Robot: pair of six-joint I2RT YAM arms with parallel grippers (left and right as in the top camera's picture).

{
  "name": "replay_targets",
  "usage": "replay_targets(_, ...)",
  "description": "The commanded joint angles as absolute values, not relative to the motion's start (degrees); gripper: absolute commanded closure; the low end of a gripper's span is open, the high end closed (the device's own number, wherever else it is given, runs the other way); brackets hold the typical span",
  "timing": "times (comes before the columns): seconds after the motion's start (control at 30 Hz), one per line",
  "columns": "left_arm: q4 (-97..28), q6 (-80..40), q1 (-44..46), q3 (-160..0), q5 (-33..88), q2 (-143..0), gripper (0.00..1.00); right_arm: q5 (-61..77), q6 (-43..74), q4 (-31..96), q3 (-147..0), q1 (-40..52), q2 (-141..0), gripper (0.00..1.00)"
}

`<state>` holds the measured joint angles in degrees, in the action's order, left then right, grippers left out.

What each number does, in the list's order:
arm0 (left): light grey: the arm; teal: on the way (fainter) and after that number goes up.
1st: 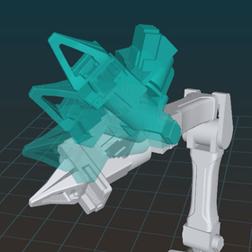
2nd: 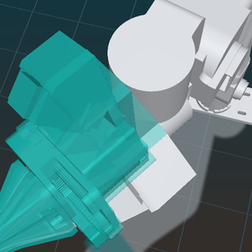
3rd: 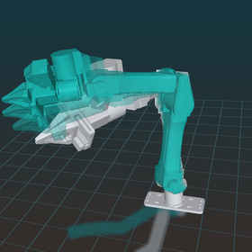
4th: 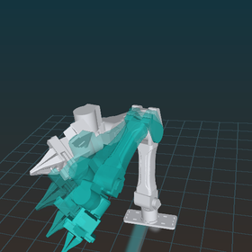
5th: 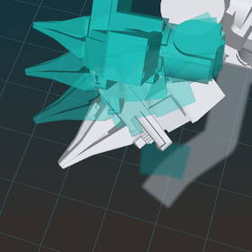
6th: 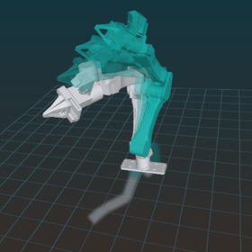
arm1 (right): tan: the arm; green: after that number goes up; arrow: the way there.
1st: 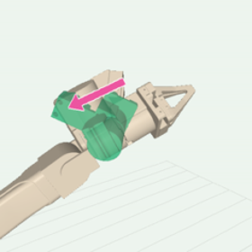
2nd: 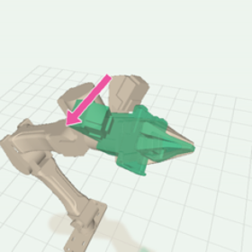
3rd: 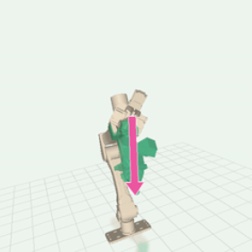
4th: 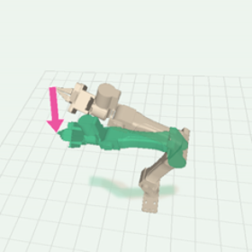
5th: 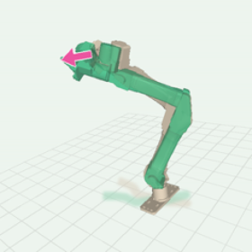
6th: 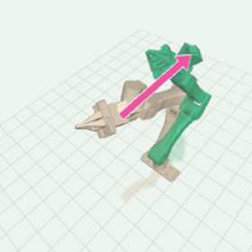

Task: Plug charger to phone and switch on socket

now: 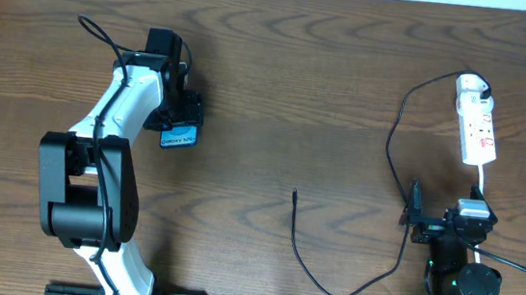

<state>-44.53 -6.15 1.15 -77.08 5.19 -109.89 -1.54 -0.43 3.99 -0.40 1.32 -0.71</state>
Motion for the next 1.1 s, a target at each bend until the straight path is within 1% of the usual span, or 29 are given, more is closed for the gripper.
replay_targets(0.0,-44.47,-6.11,1.06,-76.90,6.92,-108.62,0.92,-2.20,0.19,4.14,-0.32,1.61,-0.30,0.01)
replay_targets(0.63,-43.83,-6.31,1.10,-76.69,7.09,-117.43,0.92,-2.20,0.19,4.14,-0.32,1.61,-0.30,0.01)
replay_targets(1.0,-42.94,-6.31,1.10,-76.69,7.07,-117.78,0.92,-2.20,0.19,4.14,-0.32,1.61,-0.30,0.01)
replay_targets(1.07,-42.96,-6.31,1.10,-76.69,7.07,-117.78,0.76,-2.20,0.19,4.14,-0.32,1.61,-0.32,0.01)
